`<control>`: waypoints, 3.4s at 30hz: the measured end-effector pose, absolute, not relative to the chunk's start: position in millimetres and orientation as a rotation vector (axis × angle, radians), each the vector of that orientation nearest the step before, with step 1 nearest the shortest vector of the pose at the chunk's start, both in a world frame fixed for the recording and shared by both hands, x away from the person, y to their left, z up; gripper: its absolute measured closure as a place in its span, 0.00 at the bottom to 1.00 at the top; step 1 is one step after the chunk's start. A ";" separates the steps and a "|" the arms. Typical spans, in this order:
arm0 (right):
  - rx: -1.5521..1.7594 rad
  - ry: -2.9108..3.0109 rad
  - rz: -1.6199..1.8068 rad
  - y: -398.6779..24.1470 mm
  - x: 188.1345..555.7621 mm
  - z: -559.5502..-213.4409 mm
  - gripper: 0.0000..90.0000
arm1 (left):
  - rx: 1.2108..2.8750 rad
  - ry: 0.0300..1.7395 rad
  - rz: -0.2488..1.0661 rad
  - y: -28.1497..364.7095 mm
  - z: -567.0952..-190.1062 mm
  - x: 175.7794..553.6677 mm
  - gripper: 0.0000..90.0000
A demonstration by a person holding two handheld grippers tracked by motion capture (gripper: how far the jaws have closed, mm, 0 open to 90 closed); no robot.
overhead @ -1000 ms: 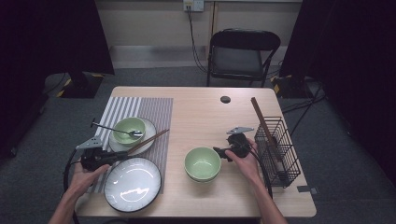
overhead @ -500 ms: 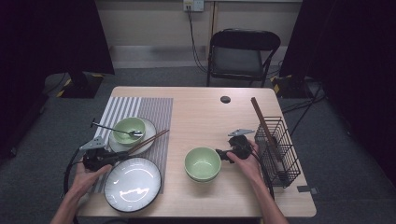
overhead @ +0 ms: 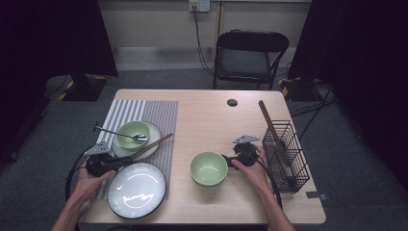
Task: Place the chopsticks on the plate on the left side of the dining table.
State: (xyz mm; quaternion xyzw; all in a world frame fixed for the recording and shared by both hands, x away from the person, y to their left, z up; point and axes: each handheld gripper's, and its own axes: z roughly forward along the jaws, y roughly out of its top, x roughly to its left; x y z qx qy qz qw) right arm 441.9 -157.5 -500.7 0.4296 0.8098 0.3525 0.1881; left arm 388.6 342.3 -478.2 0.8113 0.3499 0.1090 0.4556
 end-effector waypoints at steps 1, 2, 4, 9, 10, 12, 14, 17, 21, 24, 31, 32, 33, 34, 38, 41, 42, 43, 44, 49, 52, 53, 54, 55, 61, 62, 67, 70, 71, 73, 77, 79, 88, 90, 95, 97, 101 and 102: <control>1.210 2.278 0.992 -157.5 441.8 -500.7 0.16 | 1.999 0.866 0.265 343.7 -479.8 388.3 0.93; 1.210 2.278 0.992 -157.5 441.8 -500.7 0.16 | 1.999 0.866 0.265 343.7 -479.8 388.3 0.93; 1.209 2.278 0.992 -157.5 441.9 -500.7 0.16 | 2.005 0.871 0.261 345.3 -481.5 387.6 0.93; 1.210 2.278 0.992 -157.5 441.8 -500.7 0.16 | 2.003 0.876 0.255 347.7 -481.7 387.5 0.92; 1.209 2.278 0.992 -157.5 441.9 -500.7 0.16 | 2.005 0.880 0.257 347.5 -481.0 387.3 0.91; 1.209 2.277 0.992 -157.5 441.8 -500.7 0.16 | 1.994 0.884 0.261 347.7 -480.1 387.5 0.89; 1.209 2.278 0.992 -157.5 441.9 -500.7 0.16 | 1.996 0.882 0.271 347.7 -478.7 387.3 0.89; 1.206 2.279 0.993 -157.5 442.0 -500.8 0.16 | 1.990 0.888 0.269 347.6 -477.7 386.8 0.89; 1.206 2.279 0.993 -157.5 442.0 -500.8 0.16 | 1.990 0.883 0.277 348.0 -475.9 386.4 0.87; 1.209 2.278 0.992 -157.5 441.9 -500.7 0.16 | 1.985 0.867 0.273 345.9 -472.1 385.0 0.89; 1.208 2.277 0.992 -157.5 441.9 -500.8 0.16 | 1.986 0.859 0.281 338.6 -465.2 384.4 0.89; 1.208 2.277 0.992 -157.5 441.9 -500.8 0.16 | 1.986 0.859 0.281 338.6 -465.2 384.4 0.89; 1.208 2.278 0.992 -157.5 441.9 -500.8 0.16 | 1.992 0.855 0.283 337.6 -464.4 384.8 0.89; 1.209 2.277 0.992 -157.4 441.8 -500.7 0.16 | 1.992 0.855 0.283 337.6 -464.4 384.8 0.89; 1.207 2.278 0.992 -157.5 441.9 -500.7 0.16 | 1.979 0.850 0.279 336.2 -463.7 384.1 0.89; 1.209 2.277 0.992 -157.4 441.8 -500.7 0.16 | 1.982 0.845 0.285 335.8 -459.8 384.5 0.89; 1.209 2.277 0.992 -157.4 441.8 -500.7 0.16 | 1.982 0.845 0.285 335.8 -459.8 384.5 0.89; 1.208 2.278 0.991 -157.5 441.9 -500.7 0.16 | 1.977 0.843 0.287 334.7 -457.9 384.5 0.89; 1.210 2.276 0.992 -157.4 441.8 -500.8 0.16 | 1.972 0.841 0.282 333.8 -456.8 384.7 0.89; 1.208 2.278 0.991 -157.5 441.9 -500.7 0.16 | 1.962 0.823 0.255 327.0 -450.4 388.0 0.91; 1.209 2.276 0.991 -157.4 441.9 -500.8 0.16 | 1.950 0.833 0.238 321.2 -449.8 393.0 0.93; 1.209 2.276 0.991 -157.3 441.8 -500.8 0.16 | 1.953 0.830 0.219 316.6 -449.6 396.2 0.94; 1.209 2.276 0.991 -157.3 441.8 -500.8 0.16 | 1.960 0.831 0.214 313.7 -449.5 397.9 0.95; 1.209 2.276 0.991 -157.3 441.8 -500.8 0.16 | 1.960 0.831 0.214 313.7 -449.5 397.9 0.95; 1.209 2.276 0.990 -157.3 441.8 -500.8 0.16 | 1.992 0.828 0.196 303.4 -453.0 402.8 0.96; 1.209 2.276 0.991 -157.3 441.8 -500.8 0.16 | 2.000 0.828 0.199 302.6 -454.2 402.4 0.96; 1.209 2.276 0.990 -157.3 441.8 -500.8 0.16 | 2.021 0.833 0.189 300.2 -459.9 402.5 0.97; 1.209 2.276 0.990 -157.3 441.8 -500.8 0.16 | 2.016 0.847 0.187 301.0 -461.5 404.4 0.97; 1.209 2.276 0.990 -157.3 441.8 -500.8 0.16 | 2.020 0.850 0.180 301.7 -462.4 405.1 0.97; 1.209 2.276 0.990 -157.3 441.8 -500.8 0.16 | 2.028 0.854 0.184 301.9 -463.7 405.4 0.97; 1.209 2.276 0.990 -157.3 441.8 -500.8 0.16 | 2.039 0.863 0.196 302.2 -465.8 405.2 0.97; 1.209 2.276 0.990 -157.3 441.8 -500.8 0.16 | 2.028 0.871 0.191 303.0 -466.5 405.9 0.95; 1.210 2.276 0.990 -157.3 441.8 -500.8 0.16 | 2.015 0.893 0.206 307.2 -466.8 406.3 0.94; 1.210 2.276 0.990 -157.3 441.8 -500.8 0.16 | 2.018 0.892 0.205 307.9 -466.8 406.4 0.93; 1.211 2.274 0.989 -157.1 441.8 -500.8 0.16 | 2.011 0.909 0.216 309.4 -467.8 407.1 0.93; 1.211 2.274 0.989 -157.1 441.8 -500.8 0.16 | 2.008 0.912 0.213 310.4 -468.0 407.1 0.93; 1.211 2.274 0.989 -157.1 441.8 -500.8 0.16 | 2.010 0.916 0.216 311.6 -467.5 406.8 0.93; 1.211 2.274 0.989 -157.1 441.8 -500.8 0.16 | 2.007 0.920 0.218 311.9 -467.5 406.9 0.93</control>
